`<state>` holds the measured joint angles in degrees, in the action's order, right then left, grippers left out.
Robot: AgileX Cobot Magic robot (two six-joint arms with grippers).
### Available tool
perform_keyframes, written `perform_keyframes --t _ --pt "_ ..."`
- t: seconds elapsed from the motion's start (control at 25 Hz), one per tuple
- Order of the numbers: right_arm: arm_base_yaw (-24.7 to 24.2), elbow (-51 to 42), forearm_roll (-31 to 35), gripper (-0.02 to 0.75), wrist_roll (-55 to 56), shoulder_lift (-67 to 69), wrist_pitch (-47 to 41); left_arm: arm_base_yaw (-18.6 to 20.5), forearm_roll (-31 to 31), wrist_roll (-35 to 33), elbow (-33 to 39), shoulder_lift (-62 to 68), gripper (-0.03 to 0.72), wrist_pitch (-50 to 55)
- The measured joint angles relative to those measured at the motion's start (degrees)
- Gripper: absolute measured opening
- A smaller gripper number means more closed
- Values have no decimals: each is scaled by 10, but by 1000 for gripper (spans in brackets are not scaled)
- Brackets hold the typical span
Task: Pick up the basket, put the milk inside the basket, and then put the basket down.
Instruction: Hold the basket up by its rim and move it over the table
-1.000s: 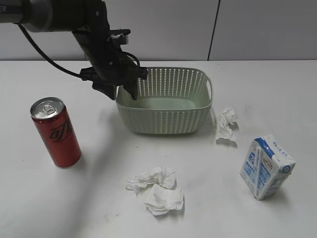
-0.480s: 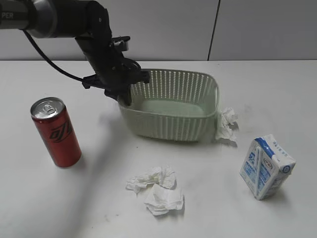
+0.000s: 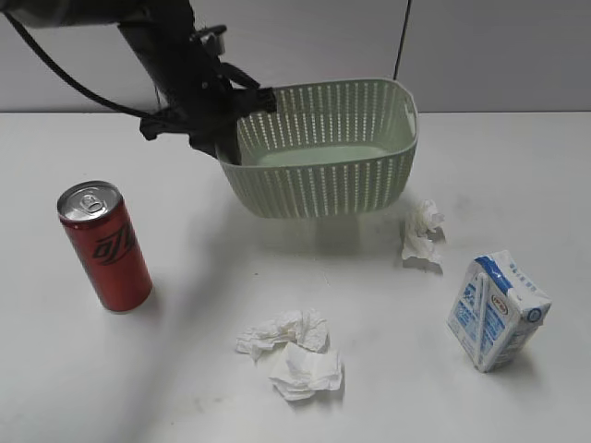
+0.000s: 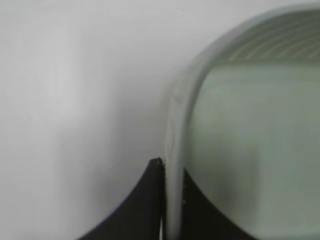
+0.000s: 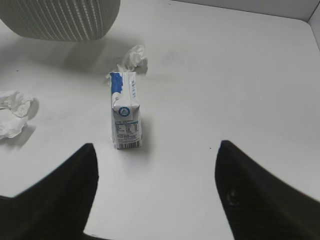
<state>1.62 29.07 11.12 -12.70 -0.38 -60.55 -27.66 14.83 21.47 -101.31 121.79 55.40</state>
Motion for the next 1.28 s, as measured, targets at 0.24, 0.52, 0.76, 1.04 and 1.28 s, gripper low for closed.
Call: perform_keyframes --t 0.24,0.52,0.76,1.04,1.28 --pt "0 0 -2 554 0 0 2 -41 -99 82 1 -88 8 66" --pt "0 0 -3 554 4 1 2 -83 -140 144 32 -165 8 106" --pt "0 7 -1 554 4 55 5 -106 -122 196 196 -252 8 39" --pt "0 55 15 554 5 201 6 -119 -111 203 349 -300 8 -62" --pt "0 84 106 554 -79 386 23 -122 -108 206 376 -297 8 -102"
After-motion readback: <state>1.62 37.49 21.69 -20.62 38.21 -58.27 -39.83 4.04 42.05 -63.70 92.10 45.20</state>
